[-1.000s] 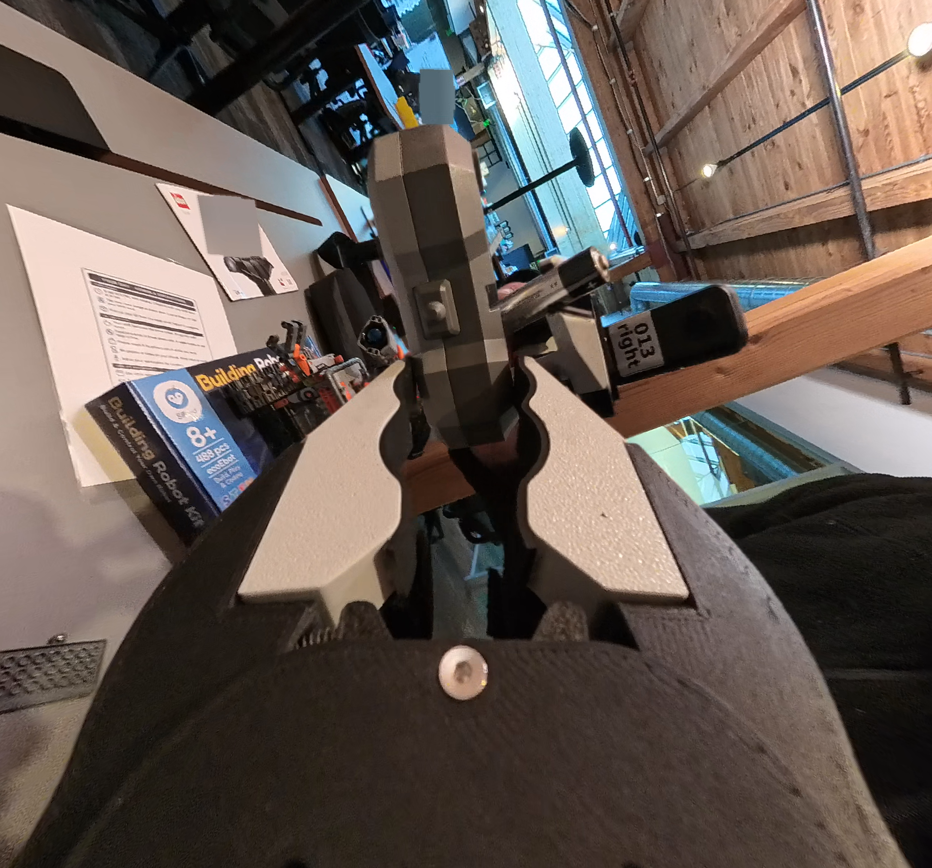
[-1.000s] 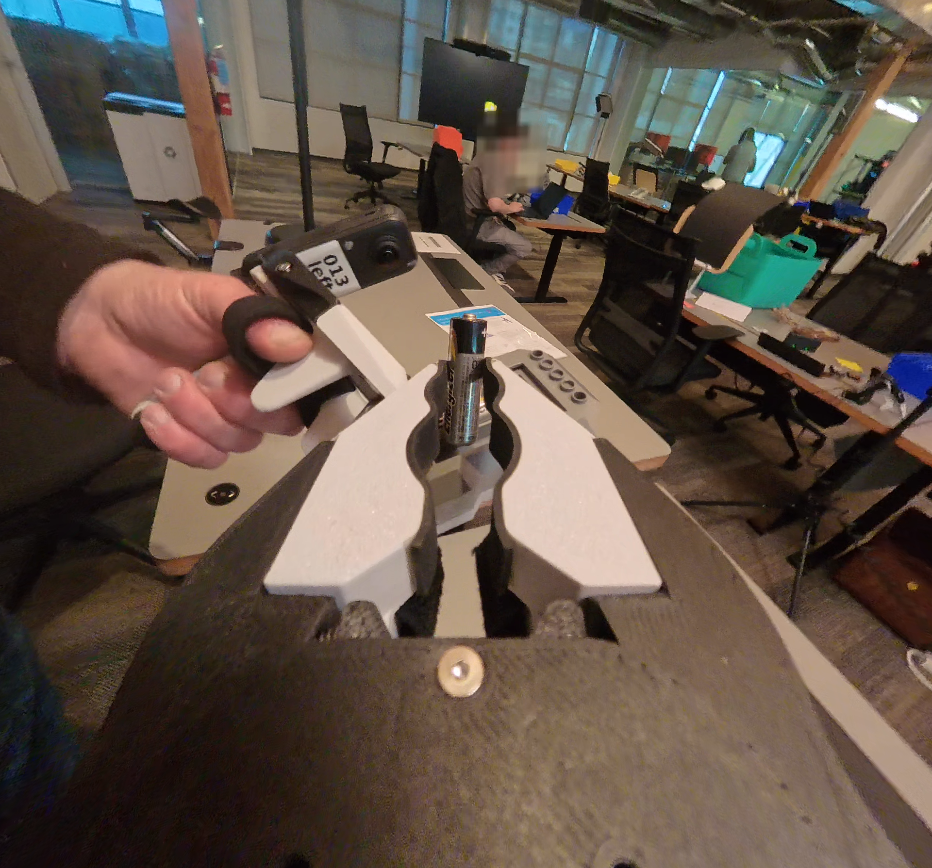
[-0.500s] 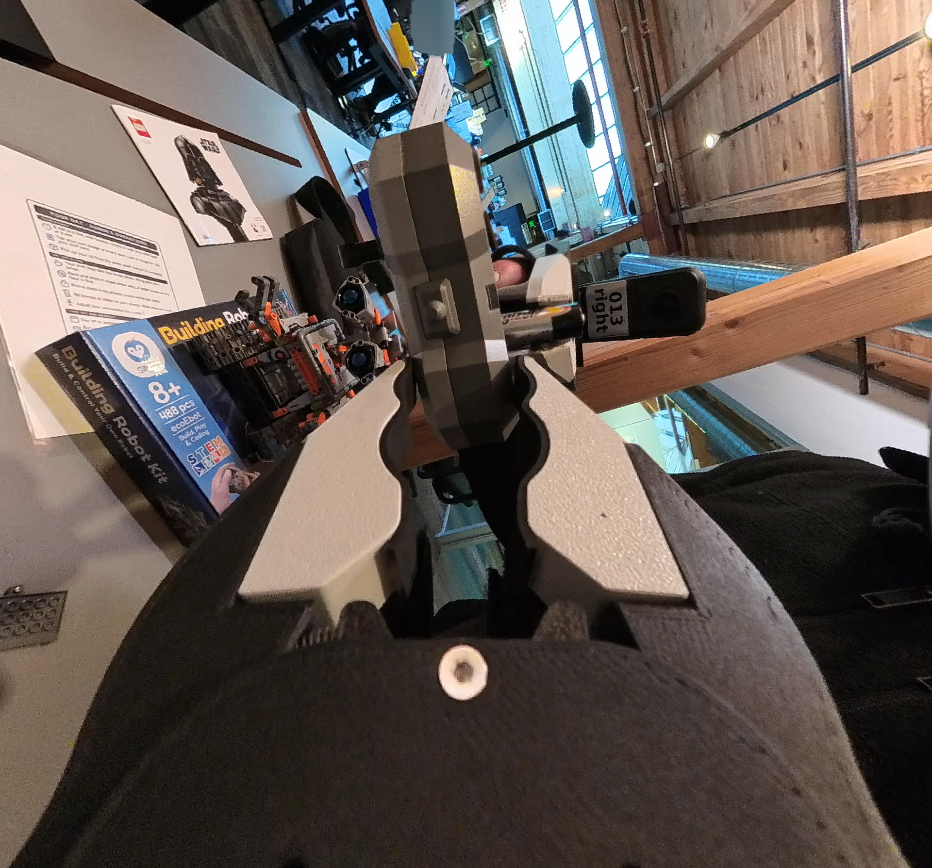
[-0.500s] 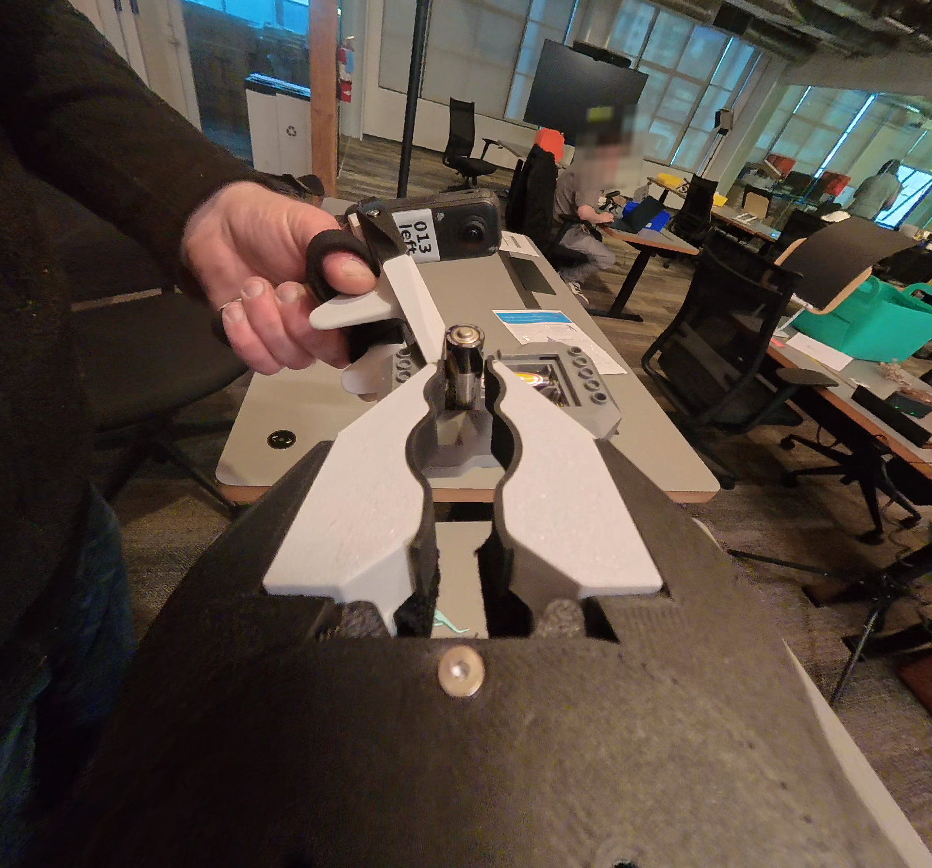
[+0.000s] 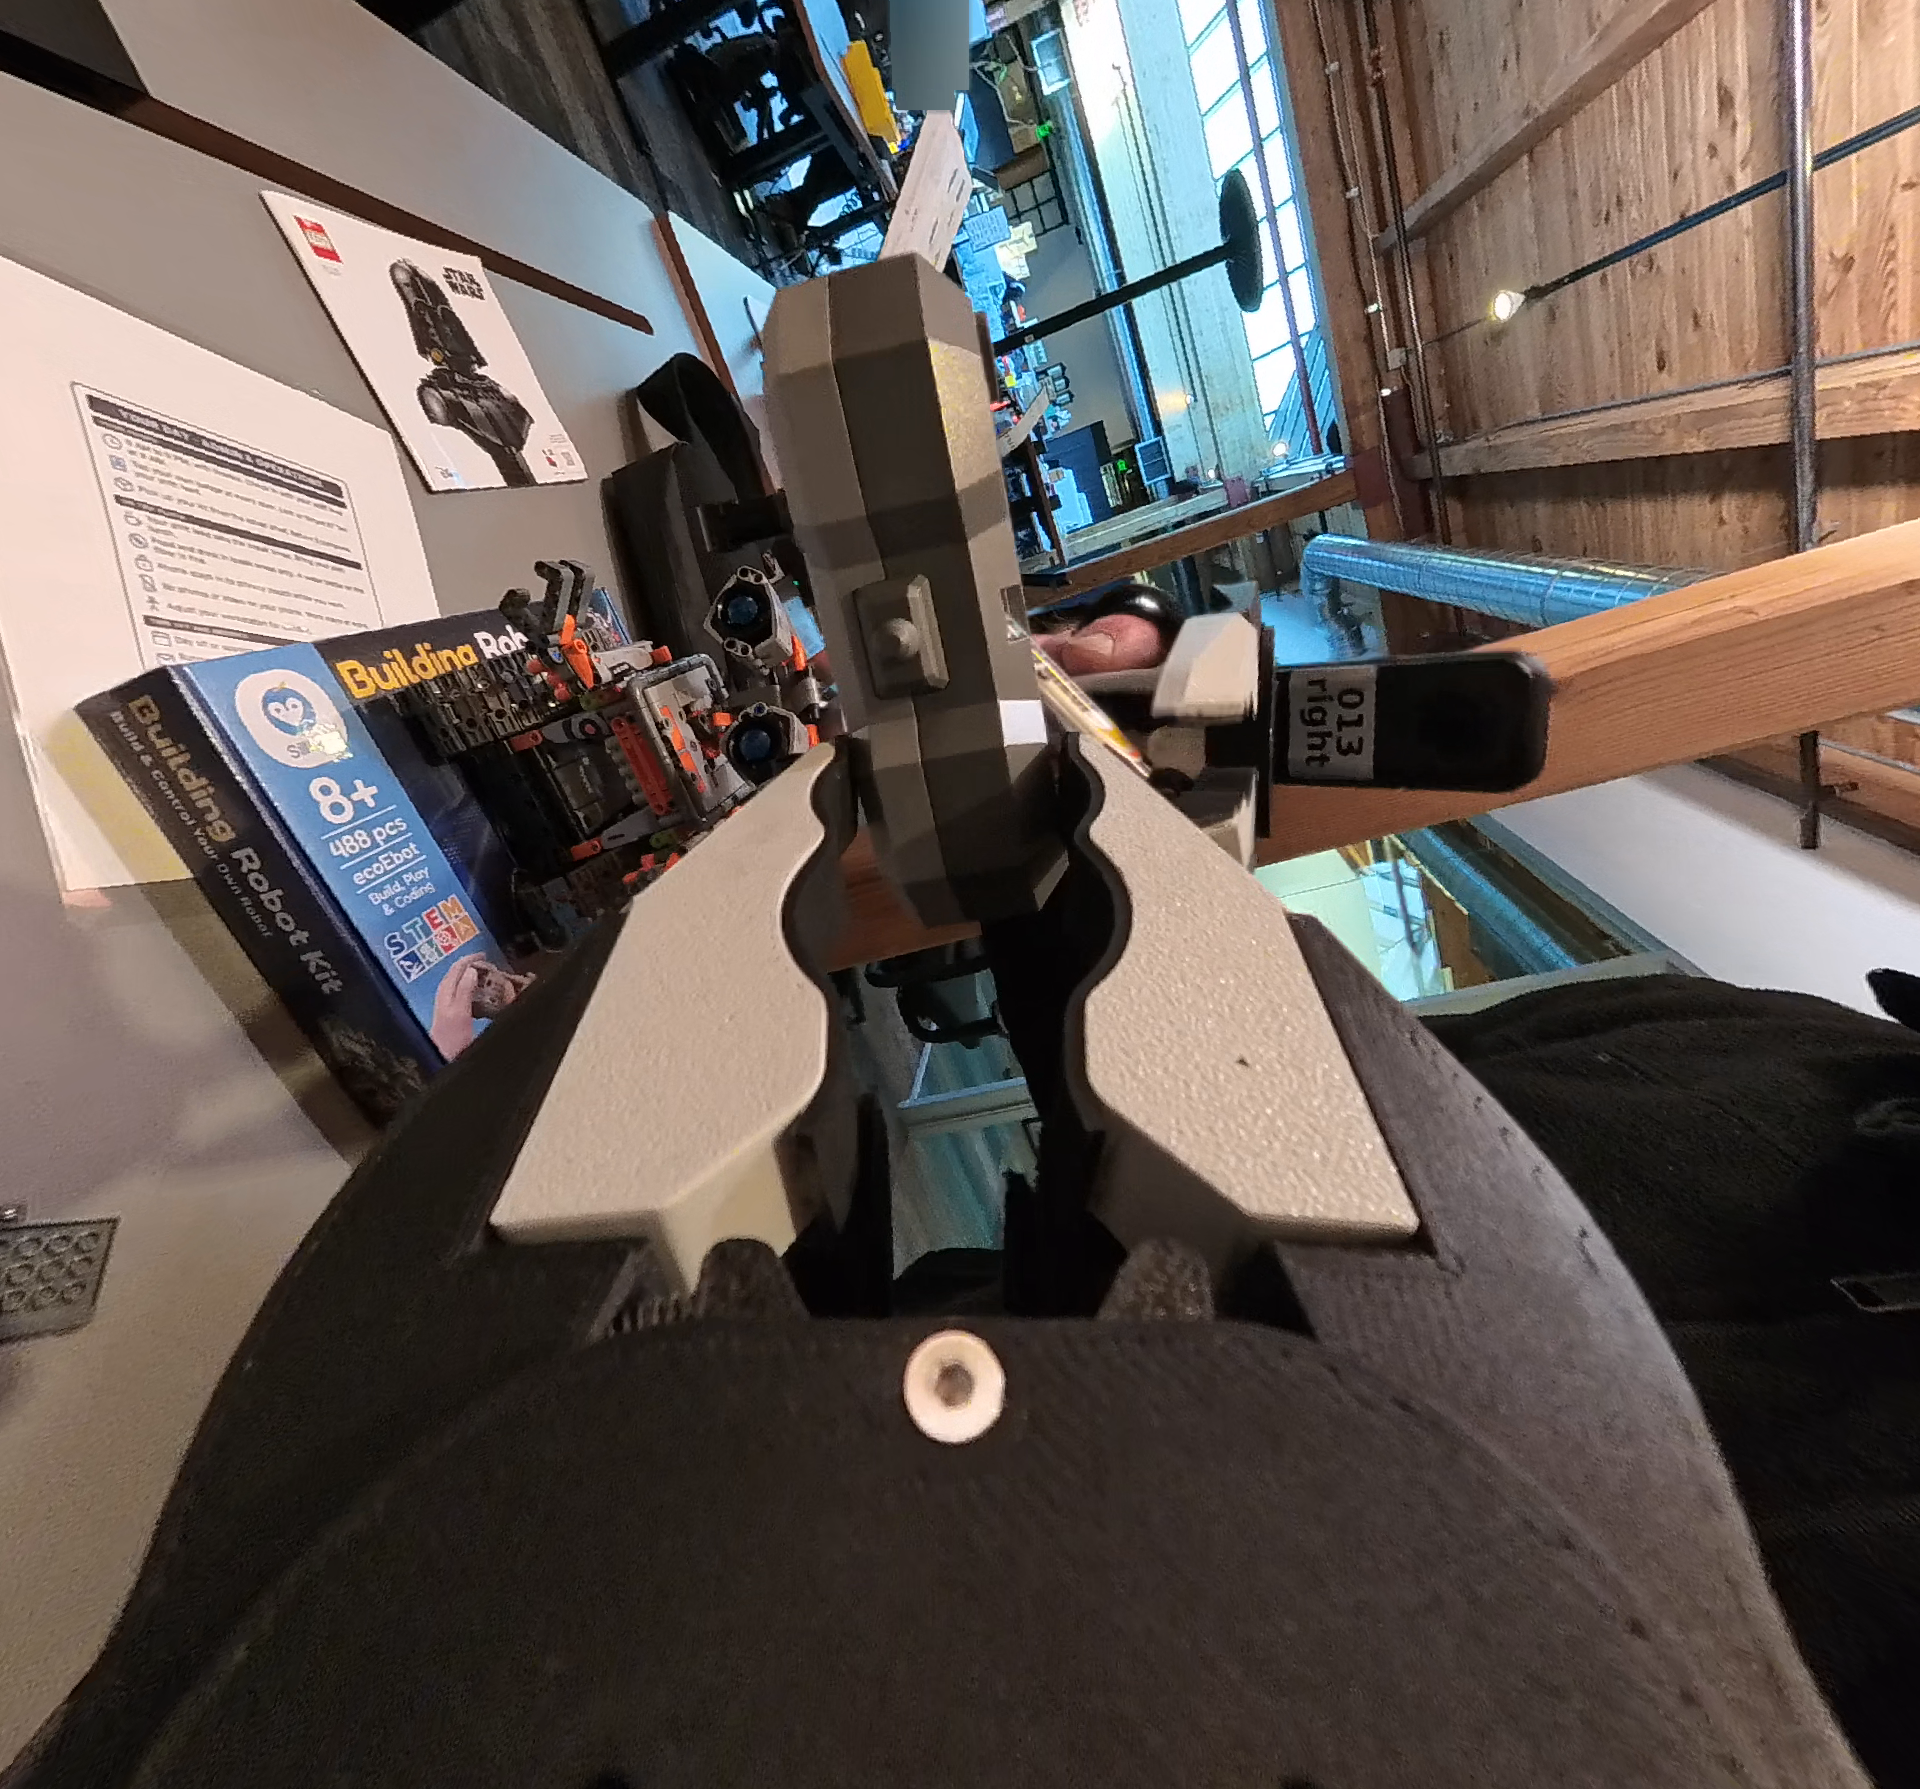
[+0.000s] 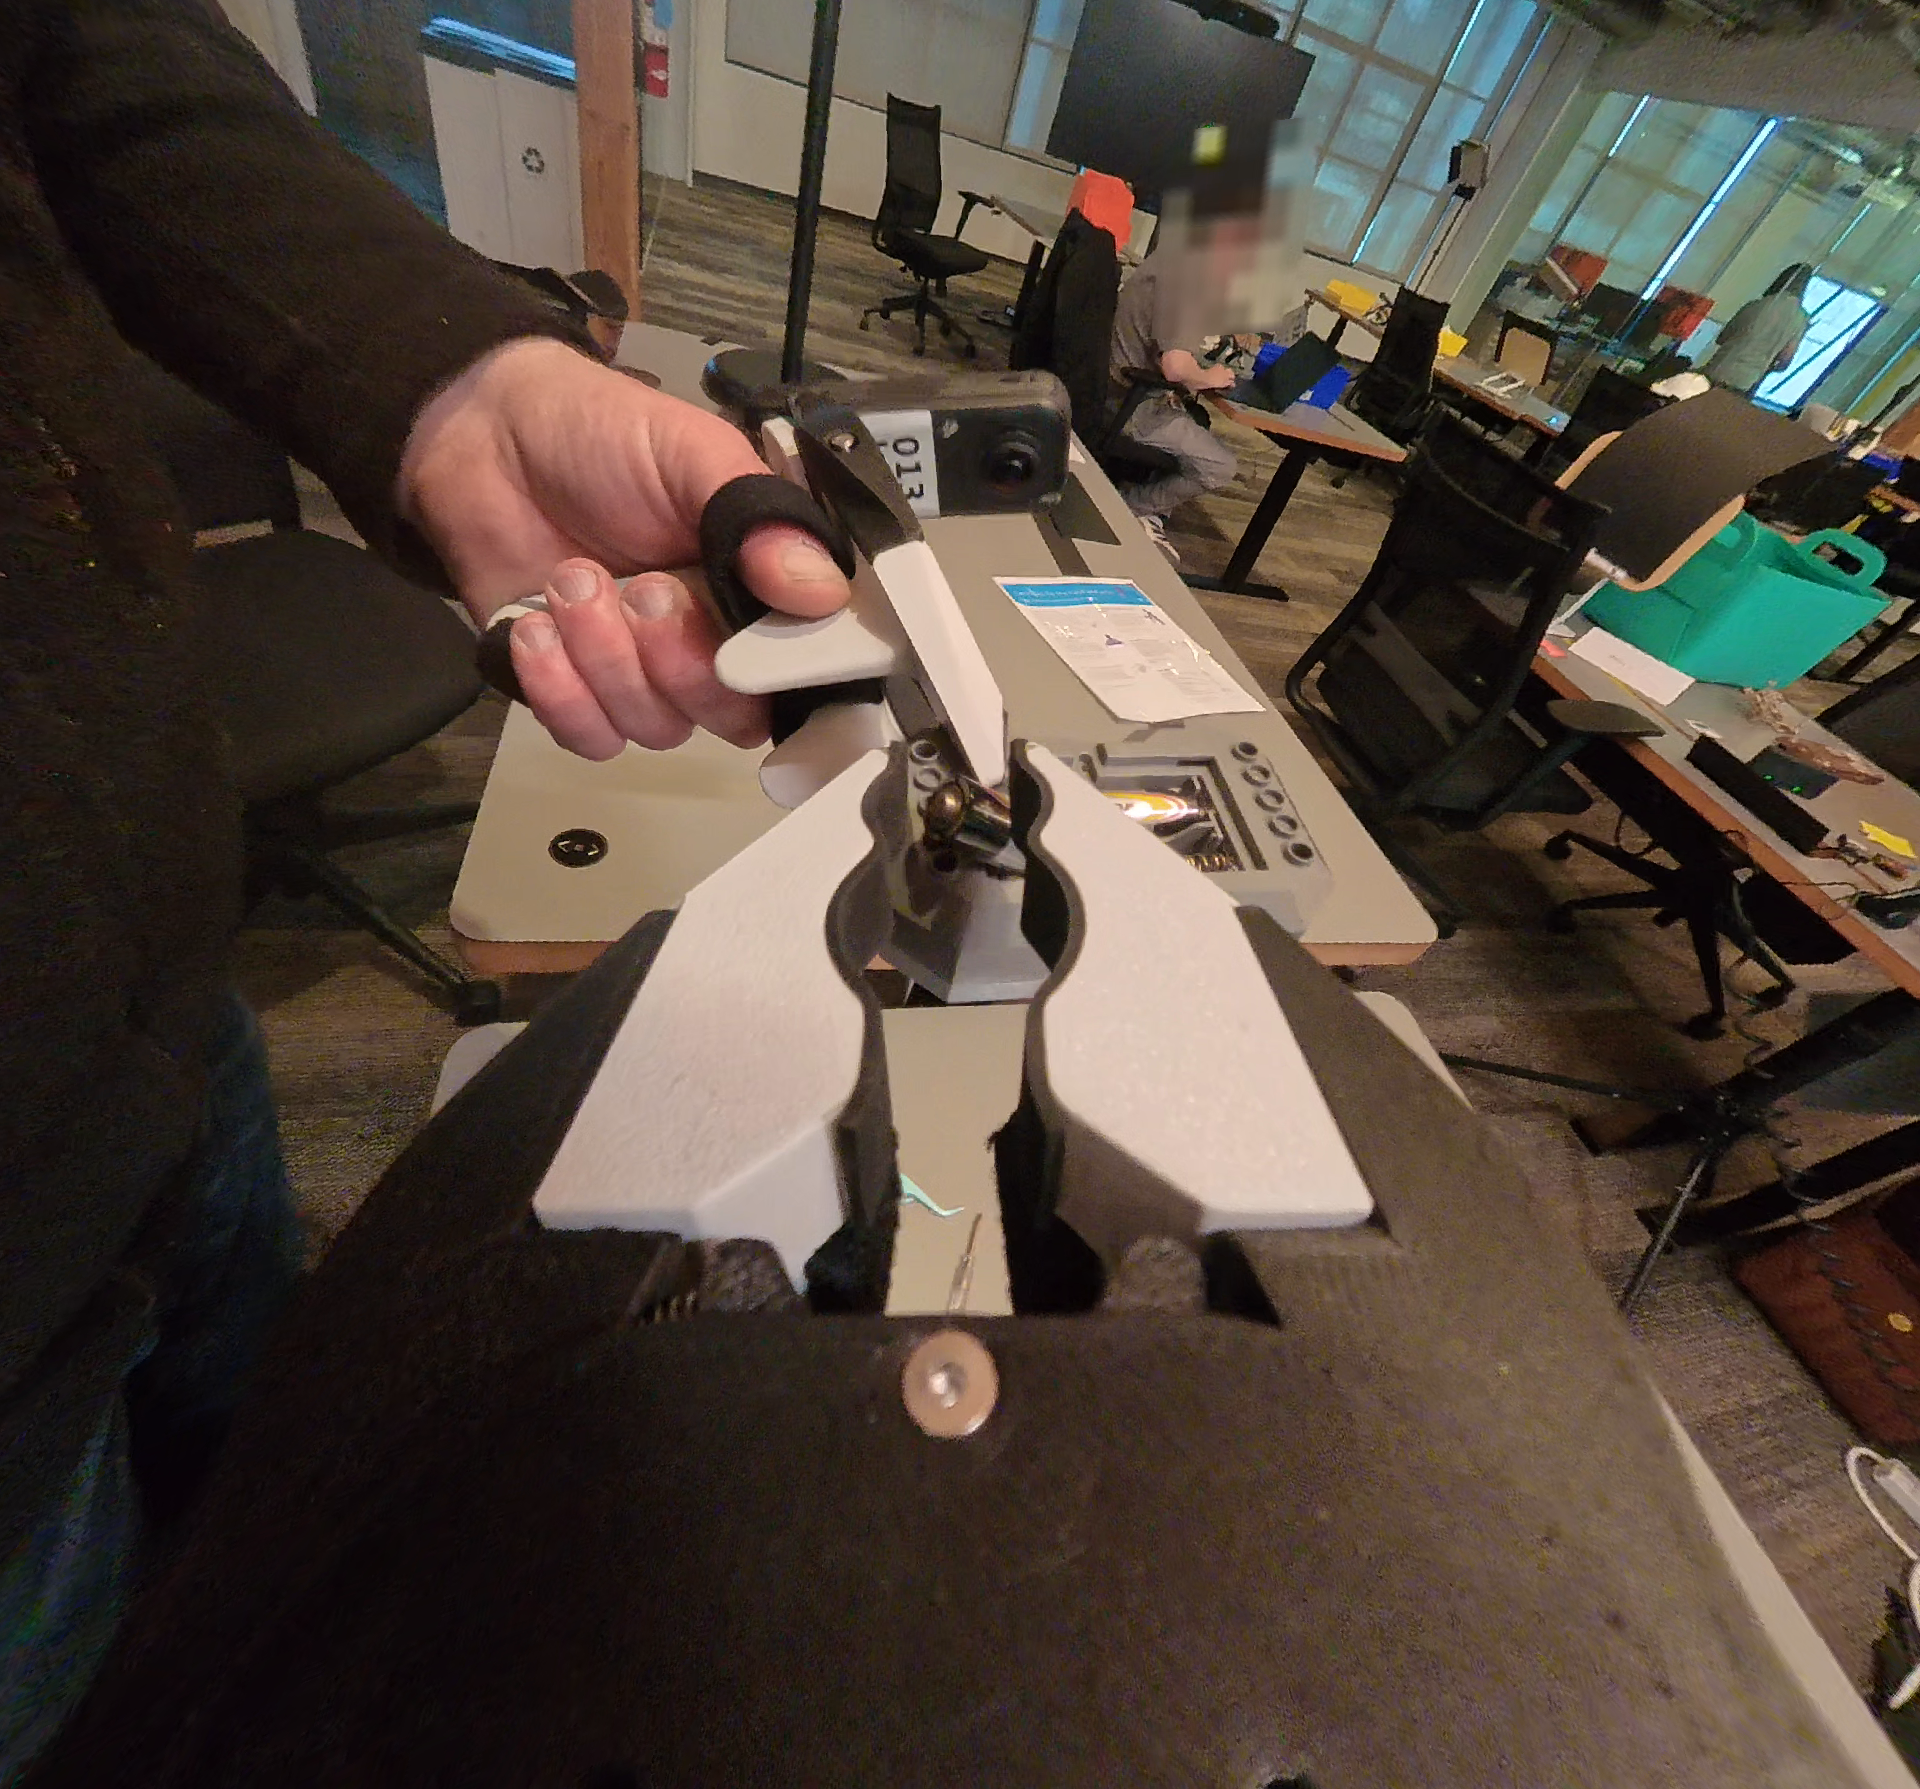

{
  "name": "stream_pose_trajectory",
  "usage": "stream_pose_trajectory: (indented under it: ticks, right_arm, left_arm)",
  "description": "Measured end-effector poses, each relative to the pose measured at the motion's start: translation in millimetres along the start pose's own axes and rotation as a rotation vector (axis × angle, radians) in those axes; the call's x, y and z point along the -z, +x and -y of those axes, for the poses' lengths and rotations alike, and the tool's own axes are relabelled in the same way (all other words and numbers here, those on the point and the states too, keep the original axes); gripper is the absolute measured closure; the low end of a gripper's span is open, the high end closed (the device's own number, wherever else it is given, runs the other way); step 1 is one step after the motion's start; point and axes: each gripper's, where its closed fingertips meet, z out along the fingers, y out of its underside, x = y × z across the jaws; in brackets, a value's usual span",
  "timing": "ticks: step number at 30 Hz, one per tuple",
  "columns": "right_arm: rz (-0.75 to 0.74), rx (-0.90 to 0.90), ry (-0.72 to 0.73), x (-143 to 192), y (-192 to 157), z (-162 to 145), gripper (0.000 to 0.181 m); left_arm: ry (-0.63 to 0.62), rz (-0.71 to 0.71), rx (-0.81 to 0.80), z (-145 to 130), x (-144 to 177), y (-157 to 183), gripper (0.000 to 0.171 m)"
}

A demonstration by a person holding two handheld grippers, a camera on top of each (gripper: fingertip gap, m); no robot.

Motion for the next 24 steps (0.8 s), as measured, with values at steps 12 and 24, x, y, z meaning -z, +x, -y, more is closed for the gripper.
stream_pose_trajectory:
  ticks: [12,24]
  right_arm:
    - [-0.033,-0.152,-0.075,7,9,-10,0.151]
    - [0.203,-0.436,-0.352,16,24,-44,0.089]
  left_arm:
    - [-0.010,0.005,0.011,-8,-9,-1,0.137]
    - [-0.101,0.014,-0.098,-27,-21,10,0.137]
